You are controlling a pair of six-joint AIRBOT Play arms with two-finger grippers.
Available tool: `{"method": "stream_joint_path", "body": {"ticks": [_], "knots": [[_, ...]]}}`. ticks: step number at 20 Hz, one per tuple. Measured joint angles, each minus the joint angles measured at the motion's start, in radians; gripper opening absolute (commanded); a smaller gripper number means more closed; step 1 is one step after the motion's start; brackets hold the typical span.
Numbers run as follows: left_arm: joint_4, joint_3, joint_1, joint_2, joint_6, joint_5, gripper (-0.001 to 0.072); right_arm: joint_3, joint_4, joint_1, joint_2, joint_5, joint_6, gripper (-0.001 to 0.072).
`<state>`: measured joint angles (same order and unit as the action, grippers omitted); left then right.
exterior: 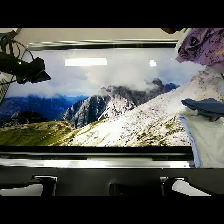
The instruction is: Fold the clothes and pants, and hang the long-sleeved shirts on hangers.
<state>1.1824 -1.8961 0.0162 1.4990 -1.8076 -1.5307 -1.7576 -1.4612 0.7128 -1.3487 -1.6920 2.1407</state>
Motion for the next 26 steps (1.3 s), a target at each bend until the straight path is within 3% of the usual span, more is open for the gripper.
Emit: {"method": "stream_joint_path", "body": {"ticks": [4, 12, 26], "knots": [[0.000, 0.000, 0.000, 0.000, 0.000, 0.001, 0.0017, 0.194, -0.116, 0.000, 0.106, 0.011, -0.071, 0.0028], [0.001, 0.000, 0.000, 0.000, 0.000, 0.001, 0.0017, 0.639, -0.269, 0.000, 0.245, 0.129, -0.098, 0.0029], [0.001, 0.000, 0.000, 0.000, 0.000, 0.001, 0.0017, 0.783, -0.507, 0.000, 0.300, 0.093, -0.110, 0.0029]]}}
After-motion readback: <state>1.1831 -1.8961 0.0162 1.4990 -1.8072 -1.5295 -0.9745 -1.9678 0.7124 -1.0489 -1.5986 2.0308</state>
